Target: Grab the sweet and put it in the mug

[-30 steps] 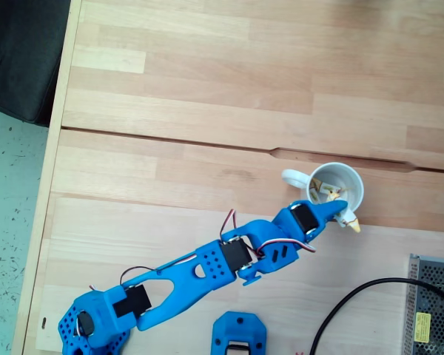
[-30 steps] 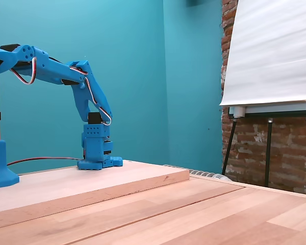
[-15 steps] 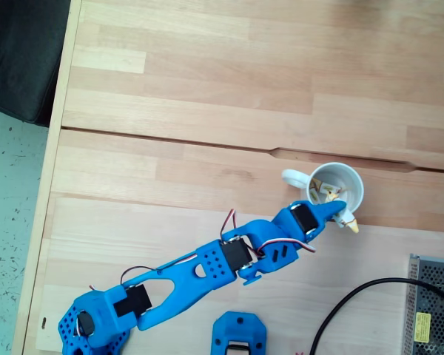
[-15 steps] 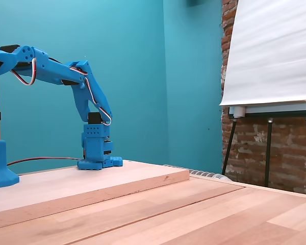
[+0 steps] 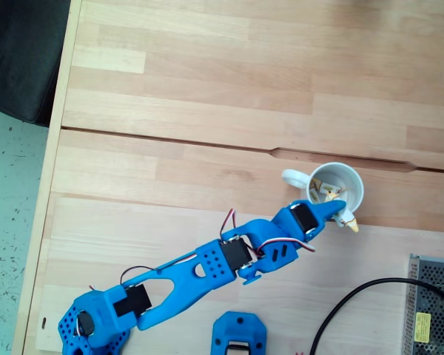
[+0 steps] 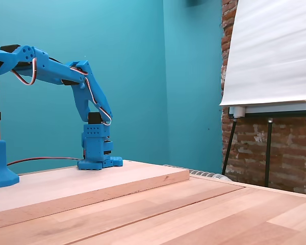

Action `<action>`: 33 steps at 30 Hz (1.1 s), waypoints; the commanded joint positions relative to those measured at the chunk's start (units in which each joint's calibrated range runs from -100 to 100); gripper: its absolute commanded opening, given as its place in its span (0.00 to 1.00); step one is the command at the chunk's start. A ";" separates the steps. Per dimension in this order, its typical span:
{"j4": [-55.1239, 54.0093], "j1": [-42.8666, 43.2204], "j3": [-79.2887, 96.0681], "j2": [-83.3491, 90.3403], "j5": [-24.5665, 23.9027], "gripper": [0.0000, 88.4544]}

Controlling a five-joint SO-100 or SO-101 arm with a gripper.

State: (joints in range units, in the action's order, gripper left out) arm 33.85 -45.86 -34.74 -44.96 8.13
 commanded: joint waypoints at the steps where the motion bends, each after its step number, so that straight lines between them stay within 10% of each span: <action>1: 0.26 0.26 -0.41 1.59 -0.05 0.04; 18: 0.26 1.35 -0.68 1.59 0.44 0.27; 33: 6.15 1.71 -0.41 6.66 -0.15 0.03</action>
State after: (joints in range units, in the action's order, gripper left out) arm 36.45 -44.98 -34.74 -44.69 8.13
